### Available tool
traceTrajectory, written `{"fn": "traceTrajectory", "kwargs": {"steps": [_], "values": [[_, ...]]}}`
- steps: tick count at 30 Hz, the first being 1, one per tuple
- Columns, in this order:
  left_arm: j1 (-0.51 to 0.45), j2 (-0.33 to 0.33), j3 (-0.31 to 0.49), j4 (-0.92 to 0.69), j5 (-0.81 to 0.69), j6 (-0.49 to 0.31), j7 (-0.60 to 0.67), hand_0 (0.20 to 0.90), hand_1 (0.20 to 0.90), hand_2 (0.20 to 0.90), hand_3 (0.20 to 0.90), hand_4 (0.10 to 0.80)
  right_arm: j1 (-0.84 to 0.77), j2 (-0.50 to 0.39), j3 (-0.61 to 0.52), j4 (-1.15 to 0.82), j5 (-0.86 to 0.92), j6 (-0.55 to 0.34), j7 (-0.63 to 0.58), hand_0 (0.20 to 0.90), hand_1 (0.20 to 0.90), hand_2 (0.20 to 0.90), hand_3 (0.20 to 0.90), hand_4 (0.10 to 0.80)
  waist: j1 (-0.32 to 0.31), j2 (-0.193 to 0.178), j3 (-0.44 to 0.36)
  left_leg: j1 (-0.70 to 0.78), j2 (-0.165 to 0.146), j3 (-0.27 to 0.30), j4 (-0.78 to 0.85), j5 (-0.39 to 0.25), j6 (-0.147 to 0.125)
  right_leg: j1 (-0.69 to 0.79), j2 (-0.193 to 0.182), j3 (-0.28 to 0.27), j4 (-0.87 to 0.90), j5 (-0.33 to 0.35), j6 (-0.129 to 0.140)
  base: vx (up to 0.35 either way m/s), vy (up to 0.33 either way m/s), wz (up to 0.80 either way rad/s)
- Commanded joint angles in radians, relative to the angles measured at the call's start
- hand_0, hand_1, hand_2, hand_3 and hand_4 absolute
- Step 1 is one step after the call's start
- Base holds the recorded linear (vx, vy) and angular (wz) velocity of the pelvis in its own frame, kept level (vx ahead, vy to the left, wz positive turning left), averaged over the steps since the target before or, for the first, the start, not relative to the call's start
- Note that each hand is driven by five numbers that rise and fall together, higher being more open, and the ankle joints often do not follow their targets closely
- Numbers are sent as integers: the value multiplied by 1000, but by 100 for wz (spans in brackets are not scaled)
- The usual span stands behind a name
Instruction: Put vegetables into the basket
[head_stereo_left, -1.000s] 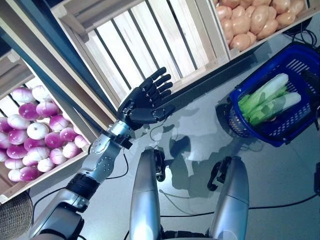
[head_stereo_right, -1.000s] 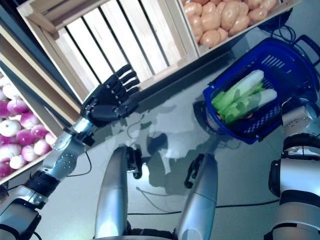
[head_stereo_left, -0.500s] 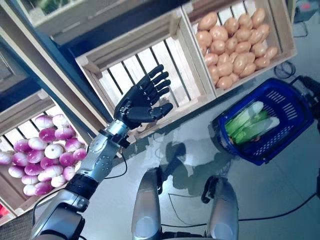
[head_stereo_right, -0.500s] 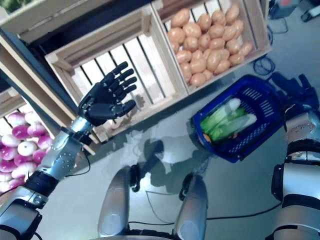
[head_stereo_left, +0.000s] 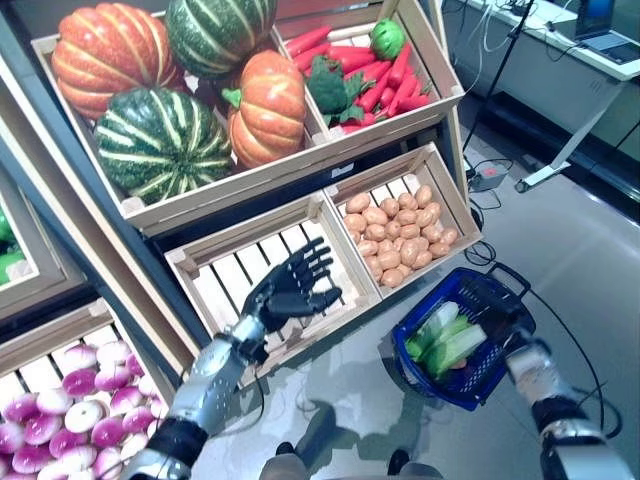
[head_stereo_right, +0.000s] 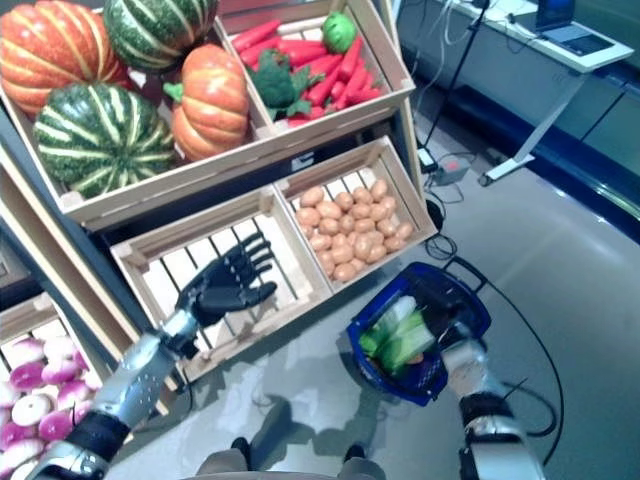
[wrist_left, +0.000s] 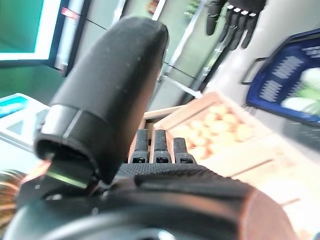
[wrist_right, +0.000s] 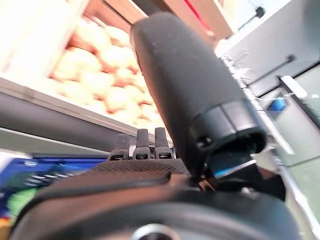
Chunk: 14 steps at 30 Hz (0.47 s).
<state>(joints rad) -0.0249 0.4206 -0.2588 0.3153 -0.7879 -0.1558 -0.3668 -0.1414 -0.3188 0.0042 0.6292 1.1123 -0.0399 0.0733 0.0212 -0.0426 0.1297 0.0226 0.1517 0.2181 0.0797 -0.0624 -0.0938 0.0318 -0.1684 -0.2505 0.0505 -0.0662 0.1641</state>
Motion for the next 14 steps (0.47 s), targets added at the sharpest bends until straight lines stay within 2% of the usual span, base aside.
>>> {"fn": "traceTrajectory", "kwargs": {"steps": [1, 5, 7, 10, 12, 14], "values": [[25, -39, 43, -18, 57, -80, -3, 900, 900, 900, 900, 800, 15, 44, 35, -188, -45, -191, 16, 900, 900, 900, 900, 800, -11, 13, -84, 4, -25, -5, -138, 91, 10, -2, 27, 40, -72, 107, -20, 0, 52, -17], [58, -79, 13, 32, 114, -93, 32, 900, 900, 900, 900, 800, 87, 125, 108, -269, -89, -247, -1, 900, 900, 900, 900, 800, -34, 16, -88, 25, -39, 6, -163, 88, 18, 12, 40, 43, -110, 122, -20, -7, 46, -14], [57, -96, -11, 60, 138, -86, 57, 900, 900, 900, 900, 800, 111, 153, 144, -296, -94, -240, -5, 900, 900, 900, 900, 800, -44, 19, -86, 29, -43, 10, -162, 85, 23, 9, 40, 49, -98, 117, -18, -2, 37, -1], [58, -110, -33, 91, 147, -80, 84, 900, 900, 900, 900, 800, 150, 165, 198, -323, -102, -245, 28, 900, 900, 900, 900, 800, -58, 23, -83, 37, -47, 17, -164, 81, 29, 7, 38, 53, -89, 112, -16, 3, 46, -2], [45, -121, -75, 136, 173, -105, 144, 900, 900, 900, 900, 800, 167, 174, 261, -324, -89, -263, 57, 900, 900, 900, 900, 800, -69, 28, -81, 39, -53, 21, -163, 76, 33, 3, 37, 56, -83, 107, -13, -1, 55, -9], [29, -133, -99, 156, 170, -97, 185, 900, 900, 900, 900, 800, 164, 177, 294, -301, -109, -247, 41, 900, 900, 900, 900, 800, -73, 31, -78, 43, -56, 25, -162, 72, 36, 4, 35, 55, -81, 103, -13, -9, 50, -3]]}}
